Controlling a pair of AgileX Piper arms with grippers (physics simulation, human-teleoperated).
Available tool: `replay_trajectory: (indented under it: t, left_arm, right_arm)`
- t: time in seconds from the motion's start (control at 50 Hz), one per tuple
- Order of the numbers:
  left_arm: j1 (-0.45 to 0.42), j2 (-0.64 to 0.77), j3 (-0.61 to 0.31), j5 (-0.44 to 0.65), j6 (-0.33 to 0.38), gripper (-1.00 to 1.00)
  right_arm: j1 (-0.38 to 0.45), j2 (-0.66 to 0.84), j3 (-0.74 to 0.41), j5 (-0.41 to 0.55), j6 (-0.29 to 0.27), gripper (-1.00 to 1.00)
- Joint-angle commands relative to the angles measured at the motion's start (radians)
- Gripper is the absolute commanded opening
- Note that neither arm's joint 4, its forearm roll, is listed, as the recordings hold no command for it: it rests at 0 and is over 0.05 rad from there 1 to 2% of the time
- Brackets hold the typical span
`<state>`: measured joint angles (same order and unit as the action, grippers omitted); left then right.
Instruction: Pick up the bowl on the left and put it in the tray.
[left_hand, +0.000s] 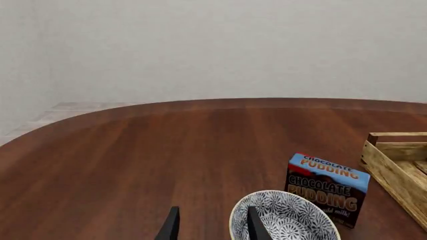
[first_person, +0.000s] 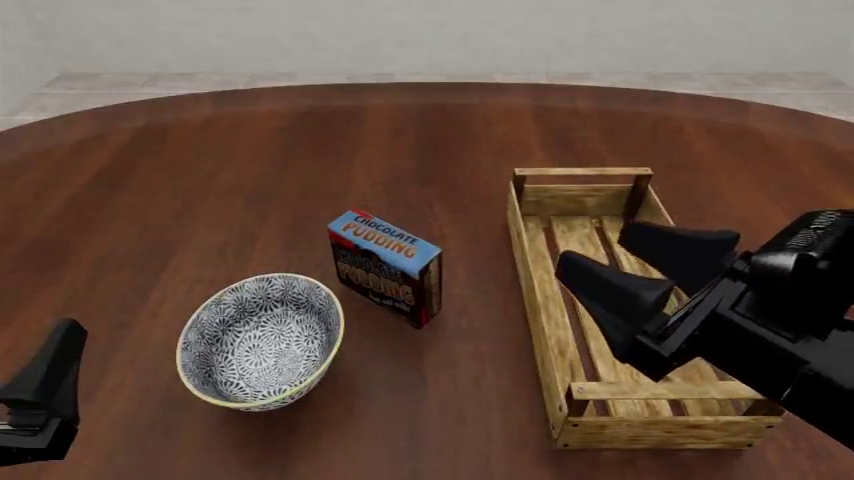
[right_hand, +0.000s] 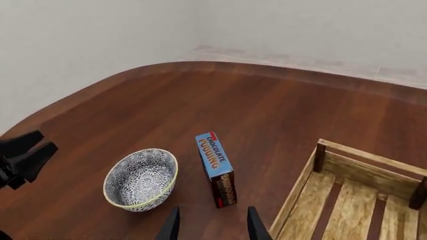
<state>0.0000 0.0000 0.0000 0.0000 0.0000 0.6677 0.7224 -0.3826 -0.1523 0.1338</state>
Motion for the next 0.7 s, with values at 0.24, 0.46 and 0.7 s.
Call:
replay_trajectory:
  t: [0.24, 0.46, 0.7]
  left_arm:
    - [0.000, 0.000, 0.000, 0.000, 0.000, 1.00]
    - [0.000, 0.000, 0.000, 0.000, 0.000, 1.00]
    - [0.000, 0.000, 0.000, 0.000, 0.000, 1.00]
  right_arm:
    - [0.044, 0.112, -0.066, -0.029, -0.027, 1.00]
    - [0.055, 0.162, -0.095, -0.042, -0.044, 1.00]
    - [0.062, 0.193, -0.125, -0.043, -0.060, 1.00]
